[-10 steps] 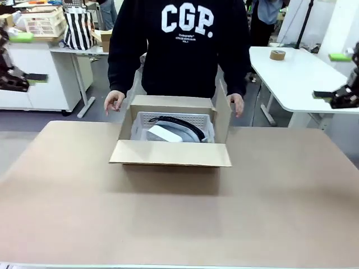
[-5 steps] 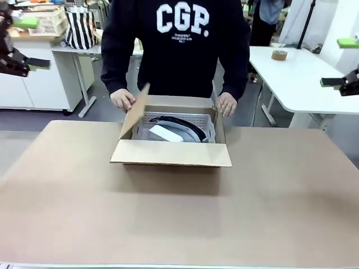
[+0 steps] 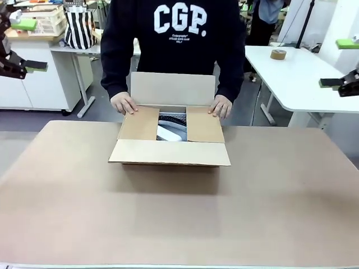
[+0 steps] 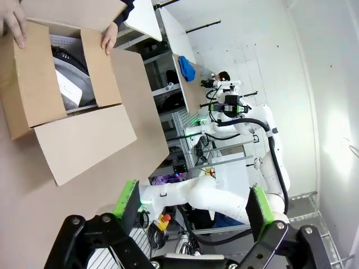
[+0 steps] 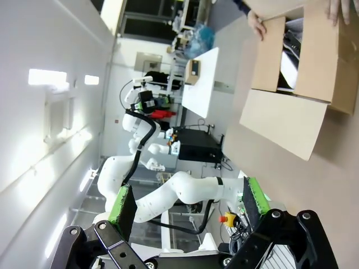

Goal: Pack the gift set into the box.
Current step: Press and hold the closed box until the human finishes sealing it.

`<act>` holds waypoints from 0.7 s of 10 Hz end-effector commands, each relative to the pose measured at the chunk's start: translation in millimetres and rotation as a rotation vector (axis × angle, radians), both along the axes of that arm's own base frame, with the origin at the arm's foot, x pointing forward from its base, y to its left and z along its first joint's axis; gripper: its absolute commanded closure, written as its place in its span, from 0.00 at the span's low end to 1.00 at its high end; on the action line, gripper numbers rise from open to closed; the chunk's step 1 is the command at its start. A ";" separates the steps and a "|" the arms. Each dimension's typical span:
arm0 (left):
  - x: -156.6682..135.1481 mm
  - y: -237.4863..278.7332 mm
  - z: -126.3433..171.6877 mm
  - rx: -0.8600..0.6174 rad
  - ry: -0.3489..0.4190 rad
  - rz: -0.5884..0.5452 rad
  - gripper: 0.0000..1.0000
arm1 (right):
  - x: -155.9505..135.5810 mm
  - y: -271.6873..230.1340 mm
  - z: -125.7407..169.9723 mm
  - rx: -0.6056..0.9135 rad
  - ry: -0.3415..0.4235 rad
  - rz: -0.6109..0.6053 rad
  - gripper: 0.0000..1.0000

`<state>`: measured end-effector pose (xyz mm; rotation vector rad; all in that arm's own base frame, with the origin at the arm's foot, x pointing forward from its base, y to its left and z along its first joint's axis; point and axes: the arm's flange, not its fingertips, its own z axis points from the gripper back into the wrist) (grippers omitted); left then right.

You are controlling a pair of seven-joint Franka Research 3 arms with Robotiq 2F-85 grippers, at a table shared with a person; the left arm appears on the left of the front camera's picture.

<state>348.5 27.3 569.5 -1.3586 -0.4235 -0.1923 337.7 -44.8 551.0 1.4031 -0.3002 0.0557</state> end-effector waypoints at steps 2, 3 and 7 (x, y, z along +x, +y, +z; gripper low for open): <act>-1.1 -2.0 1.7 -0.026 -0.005 -0.003 0.00 | 1.1 2.4 2.4 0.022 -0.013 0.000 0.00; -1.1 -2.0 1.7 -0.026 -0.005 -0.003 0.00 | 1.1 2.4 2.4 0.022 -0.013 0.000 0.00; -1.1 -2.0 1.7 -0.026 -0.005 -0.003 0.00 | 1.1 2.4 2.4 0.022 -0.013 0.000 0.00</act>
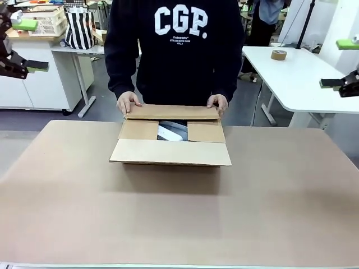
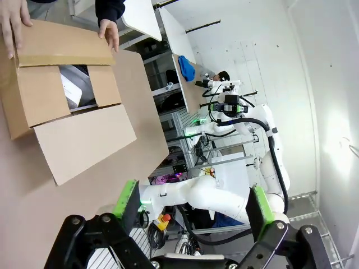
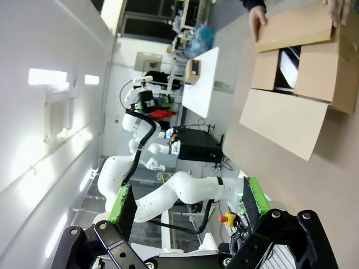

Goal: Pack the gift set into the box.
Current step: Press and hold the closed box until the human finishes sealing it.

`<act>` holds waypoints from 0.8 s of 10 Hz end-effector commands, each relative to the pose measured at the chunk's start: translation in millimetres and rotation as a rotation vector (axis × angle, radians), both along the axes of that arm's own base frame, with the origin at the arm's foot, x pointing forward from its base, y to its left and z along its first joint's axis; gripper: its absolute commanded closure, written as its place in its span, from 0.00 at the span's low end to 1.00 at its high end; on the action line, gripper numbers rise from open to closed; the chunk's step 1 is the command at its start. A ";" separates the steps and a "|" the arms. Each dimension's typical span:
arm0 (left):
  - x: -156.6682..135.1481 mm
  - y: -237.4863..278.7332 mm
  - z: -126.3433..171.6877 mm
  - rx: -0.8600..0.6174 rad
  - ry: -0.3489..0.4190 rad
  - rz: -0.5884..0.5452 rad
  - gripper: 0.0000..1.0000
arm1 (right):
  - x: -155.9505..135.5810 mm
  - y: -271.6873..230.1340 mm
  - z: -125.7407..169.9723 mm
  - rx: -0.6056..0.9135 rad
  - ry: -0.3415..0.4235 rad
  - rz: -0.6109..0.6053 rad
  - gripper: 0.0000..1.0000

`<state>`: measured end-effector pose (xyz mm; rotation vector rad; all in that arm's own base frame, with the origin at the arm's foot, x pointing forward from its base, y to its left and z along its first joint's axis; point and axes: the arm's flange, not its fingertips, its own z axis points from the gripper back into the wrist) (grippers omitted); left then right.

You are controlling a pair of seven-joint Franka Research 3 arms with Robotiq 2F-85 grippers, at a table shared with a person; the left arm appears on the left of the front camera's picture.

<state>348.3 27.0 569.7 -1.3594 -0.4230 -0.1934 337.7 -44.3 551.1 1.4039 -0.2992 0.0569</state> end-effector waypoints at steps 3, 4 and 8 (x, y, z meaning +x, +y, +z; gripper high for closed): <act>-0.9 -1.8 1.5 -0.025 -0.004 -0.002 0.00 | 1.1 1.9 2.2 0.022 -0.013 -0.001 0.00; -0.9 -1.8 1.5 -0.025 -0.004 -0.002 0.00 | 1.1 1.9 2.2 0.022 -0.013 -0.001 0.00; -0.9 -1.8 1.5 -0.025 -0.004 -0.002 0.00 | 1.1 1.9 2.2 0.022 -0.013 -0.001 0.00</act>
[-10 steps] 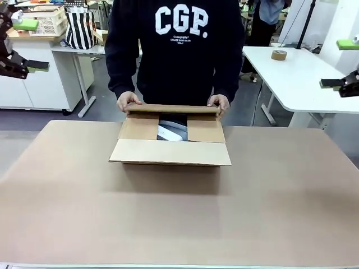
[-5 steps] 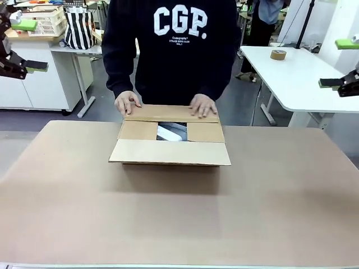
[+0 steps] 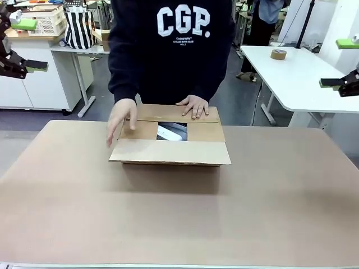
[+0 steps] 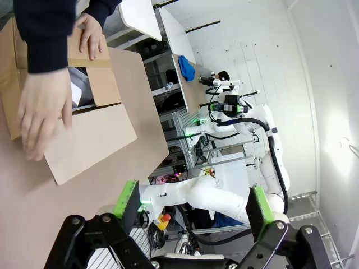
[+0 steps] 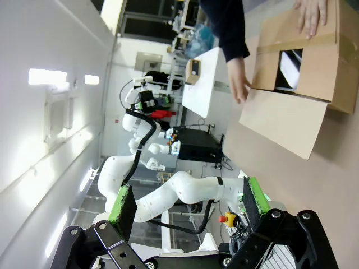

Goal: Pack the gift set into the box.
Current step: Press and hold the closed box until the human finishes sealing it.

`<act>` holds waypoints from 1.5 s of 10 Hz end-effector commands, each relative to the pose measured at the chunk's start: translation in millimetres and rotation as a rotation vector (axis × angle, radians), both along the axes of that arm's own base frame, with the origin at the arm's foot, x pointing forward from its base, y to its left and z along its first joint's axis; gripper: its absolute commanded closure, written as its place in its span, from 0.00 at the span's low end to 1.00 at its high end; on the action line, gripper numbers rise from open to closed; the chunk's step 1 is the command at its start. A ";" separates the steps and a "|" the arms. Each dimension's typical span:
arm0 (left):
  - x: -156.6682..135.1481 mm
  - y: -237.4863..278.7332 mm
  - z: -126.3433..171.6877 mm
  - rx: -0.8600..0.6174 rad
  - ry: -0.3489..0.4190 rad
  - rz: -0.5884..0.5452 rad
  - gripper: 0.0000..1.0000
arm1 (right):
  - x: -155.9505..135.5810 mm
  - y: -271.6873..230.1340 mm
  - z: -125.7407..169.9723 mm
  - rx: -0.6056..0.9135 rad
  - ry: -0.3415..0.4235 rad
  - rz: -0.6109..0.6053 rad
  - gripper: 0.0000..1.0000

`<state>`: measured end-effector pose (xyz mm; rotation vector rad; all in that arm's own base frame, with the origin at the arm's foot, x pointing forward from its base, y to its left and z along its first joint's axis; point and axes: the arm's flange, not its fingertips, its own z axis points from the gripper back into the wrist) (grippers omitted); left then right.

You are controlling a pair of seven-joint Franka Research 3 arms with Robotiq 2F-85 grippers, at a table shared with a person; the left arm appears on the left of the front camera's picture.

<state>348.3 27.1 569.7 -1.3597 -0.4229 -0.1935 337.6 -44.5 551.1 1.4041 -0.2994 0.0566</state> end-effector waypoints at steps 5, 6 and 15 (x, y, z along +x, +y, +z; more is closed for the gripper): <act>-0.8 -1.8 1.5 -0.025 -0.004 -0.001 0.00 | 1.2 2.1 2.2 0.021 -0.013 -0.001 0.00; -0.8 -1.8 1.5 -0.025 -0.004 -0.001 0.00 | 1.2 2.1 2.2 0.021 -0.013 -0.001 0.00; -0.8 -1.8 1.5 -0.025 -0.004 -0.001 0.00 | 1.2 2.1 2.2 0.021 -0.013 -0.001 0.00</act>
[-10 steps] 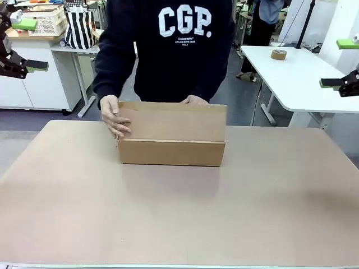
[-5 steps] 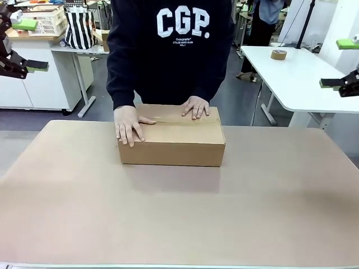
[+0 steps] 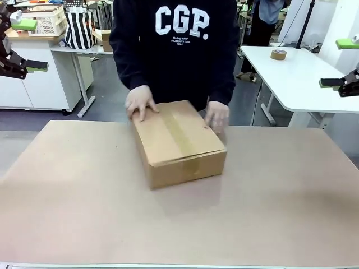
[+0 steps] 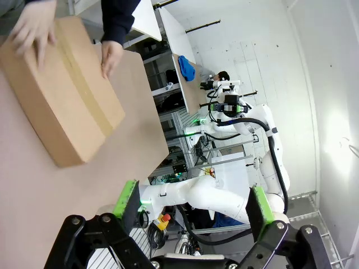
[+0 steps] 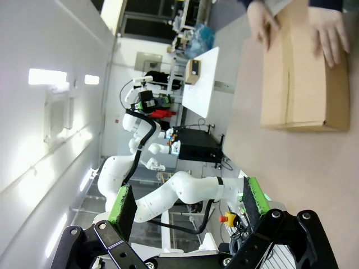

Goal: Pack the gift set into the box.
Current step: Press and hold the closed box until the human finishes sealing it.

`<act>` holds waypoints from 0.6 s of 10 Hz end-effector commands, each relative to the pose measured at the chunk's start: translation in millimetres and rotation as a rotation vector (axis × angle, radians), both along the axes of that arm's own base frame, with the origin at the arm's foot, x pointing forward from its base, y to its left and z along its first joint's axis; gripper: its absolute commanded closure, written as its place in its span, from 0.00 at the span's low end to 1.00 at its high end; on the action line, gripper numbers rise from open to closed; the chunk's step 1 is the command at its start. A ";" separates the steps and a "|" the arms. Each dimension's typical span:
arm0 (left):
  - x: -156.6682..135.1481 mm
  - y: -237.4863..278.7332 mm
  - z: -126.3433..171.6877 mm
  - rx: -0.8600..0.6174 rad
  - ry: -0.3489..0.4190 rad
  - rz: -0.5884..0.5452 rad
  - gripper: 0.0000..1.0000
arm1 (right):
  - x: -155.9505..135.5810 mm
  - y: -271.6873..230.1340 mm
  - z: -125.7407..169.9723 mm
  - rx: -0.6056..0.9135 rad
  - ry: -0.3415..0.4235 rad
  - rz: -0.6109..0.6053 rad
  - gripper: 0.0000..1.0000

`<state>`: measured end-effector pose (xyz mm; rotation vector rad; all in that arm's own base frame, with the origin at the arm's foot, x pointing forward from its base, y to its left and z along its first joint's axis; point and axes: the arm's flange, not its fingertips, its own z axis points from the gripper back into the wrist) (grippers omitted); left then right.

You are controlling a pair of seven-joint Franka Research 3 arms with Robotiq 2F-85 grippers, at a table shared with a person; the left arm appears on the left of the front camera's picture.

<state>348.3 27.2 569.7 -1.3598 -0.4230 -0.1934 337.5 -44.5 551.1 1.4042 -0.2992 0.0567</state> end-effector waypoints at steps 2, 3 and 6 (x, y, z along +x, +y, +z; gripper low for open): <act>-0.8 -1.9 1.5 -0.025 -0.004 -0.002 0.00 | 1.3 2.1 2.2 0.021 -0.013 -0.001 0.00; -0.8 -1.9 1.5 -0.025 -0.004 -0.002 0.00 | 1.3 2.1 2.2 0.021 -0.013 -0.001 0.00; -0.8 -1.9 1.5 -0.025 -0.004 -0.002 0.00 | 1.3 2.1 2.2 0.021 -0.013 -0.001 0.00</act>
